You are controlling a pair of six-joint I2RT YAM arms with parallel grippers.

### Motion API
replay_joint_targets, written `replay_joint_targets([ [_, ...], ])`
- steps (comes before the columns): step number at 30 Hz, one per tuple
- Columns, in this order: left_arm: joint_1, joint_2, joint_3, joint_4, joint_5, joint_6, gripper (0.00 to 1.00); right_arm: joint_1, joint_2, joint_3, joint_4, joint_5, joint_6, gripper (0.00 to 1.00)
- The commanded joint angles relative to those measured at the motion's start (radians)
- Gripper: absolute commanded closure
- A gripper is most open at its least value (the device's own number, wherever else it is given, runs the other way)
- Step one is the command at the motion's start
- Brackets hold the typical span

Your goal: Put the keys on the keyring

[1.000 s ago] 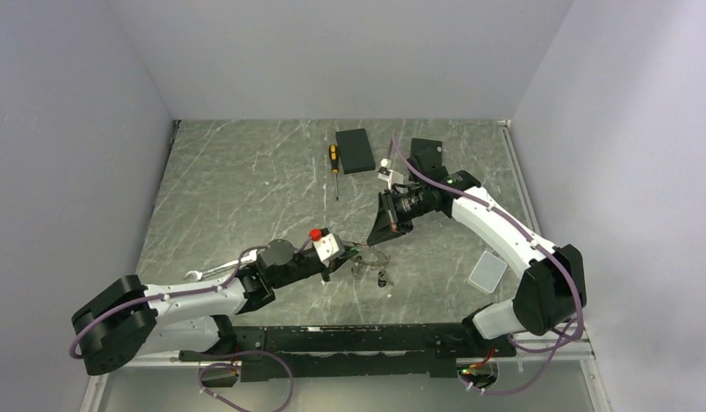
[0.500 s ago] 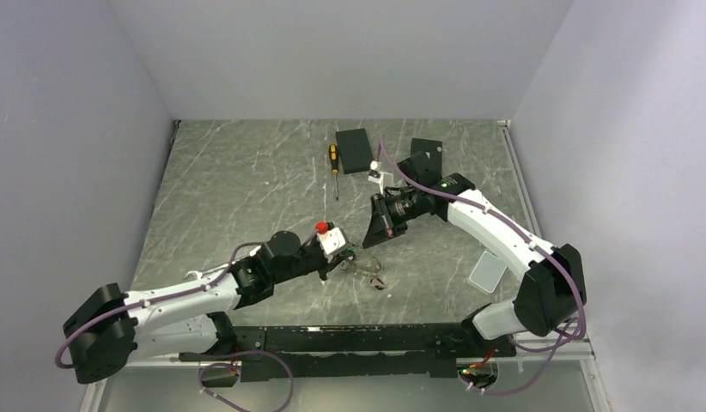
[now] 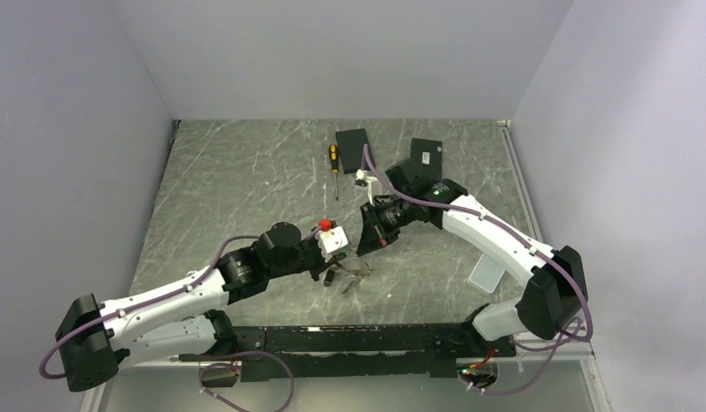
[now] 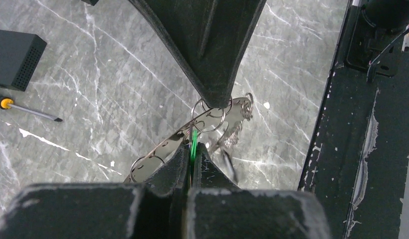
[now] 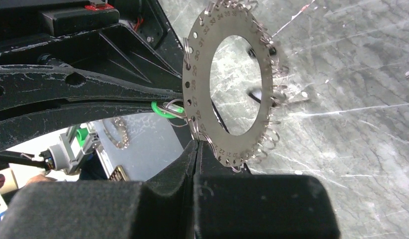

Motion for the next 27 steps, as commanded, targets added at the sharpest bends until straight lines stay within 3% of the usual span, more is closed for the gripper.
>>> replay_joint_targets([
  [1, 0.003, 0.002, 0.074, -0.003, 0.026, 0.033, 1.0, 0.005, -0.032, 0.012, -0.013, 0.036, -0.021, 1.0],
  [10, 0.003, -0.008, 0.086, -0.05, 0.085, 0.016, 1.0, 0.004, -0.093, 0.02, 0.079, 0.102, 0.033, 1.0],
  [17, 0.003, 0.004, 0.099, -0.071, 0.122, 0.001, 0.54, 0.004, -0.126, 0.036, 0.096, 0.139, 0.024, 1.0],
  [22, 0.003, -0.039, 0.101, -0.099, 0.142, -0.001, 0.44, 0.006, -0.174, 0.055, 0.107, 0.195, -0.013, 1.0],
  [27, 0.003, -0.087, 0.12, -0.152, 0.126, 0.026, 0.43, 0.015, -0.199, 0.059, 0.112, 0.221, -0.044, 1.0],
])
